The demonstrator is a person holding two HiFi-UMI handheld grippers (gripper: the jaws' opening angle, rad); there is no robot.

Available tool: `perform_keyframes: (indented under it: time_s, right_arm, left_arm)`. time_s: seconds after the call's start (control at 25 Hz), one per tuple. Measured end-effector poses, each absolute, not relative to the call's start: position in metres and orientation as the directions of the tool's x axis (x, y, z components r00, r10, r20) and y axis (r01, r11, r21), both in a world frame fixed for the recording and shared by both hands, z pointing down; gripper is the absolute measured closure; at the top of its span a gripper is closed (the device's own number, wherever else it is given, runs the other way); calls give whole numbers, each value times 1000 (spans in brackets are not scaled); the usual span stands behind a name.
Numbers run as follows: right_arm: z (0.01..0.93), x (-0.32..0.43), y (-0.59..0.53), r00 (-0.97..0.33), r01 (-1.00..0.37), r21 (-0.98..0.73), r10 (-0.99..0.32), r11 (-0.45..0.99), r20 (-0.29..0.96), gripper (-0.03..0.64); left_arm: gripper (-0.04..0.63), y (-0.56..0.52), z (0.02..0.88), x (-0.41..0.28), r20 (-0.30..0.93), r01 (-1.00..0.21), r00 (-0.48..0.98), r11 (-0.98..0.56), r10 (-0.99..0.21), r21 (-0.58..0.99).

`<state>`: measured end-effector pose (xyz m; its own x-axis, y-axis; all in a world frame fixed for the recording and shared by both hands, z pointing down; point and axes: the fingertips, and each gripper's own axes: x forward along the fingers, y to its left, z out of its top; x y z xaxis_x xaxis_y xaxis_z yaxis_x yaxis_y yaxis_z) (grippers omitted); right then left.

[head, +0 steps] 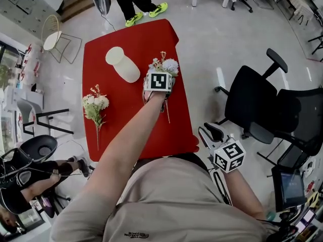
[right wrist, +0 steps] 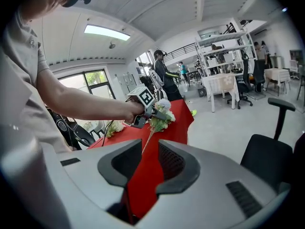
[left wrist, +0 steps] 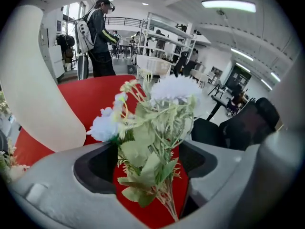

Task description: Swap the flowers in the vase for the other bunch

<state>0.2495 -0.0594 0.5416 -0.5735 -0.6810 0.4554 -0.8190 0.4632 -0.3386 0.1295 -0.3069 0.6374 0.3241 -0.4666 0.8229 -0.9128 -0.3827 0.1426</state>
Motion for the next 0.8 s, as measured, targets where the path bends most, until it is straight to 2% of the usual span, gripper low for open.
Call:
perform_keyframes:
  time_s: [0.2,0.24,0.36,0.44,0.8]
  right_arm:
    - [545,253,-60,-573,-819,-352,-680,453,457,503]
    - [545,254,-60,-572,-820,-353,-680,452,459,503]
    - [545,254,-64,-569,-822,-353,-681,447,462,504]
    - [546,253,-66,-568,-823,-352,-682,446,461,505]
    - [542,240,-72,-582,-813,-346,-677,468,451,511]
  left_arm:
    - [205,-307,655,120,861,-922,269,-374,-431,101]
    - [221,-308,656,119,863,-923,267,-371,-429,101]
    - [329,-310,654,114,861,-922,269,-375,-431,101]
    - [367,-309,652,111,858,-920,273,-380,-435,101]
    - [462,-306,628,106,804,-911,325,-394,-499,124]
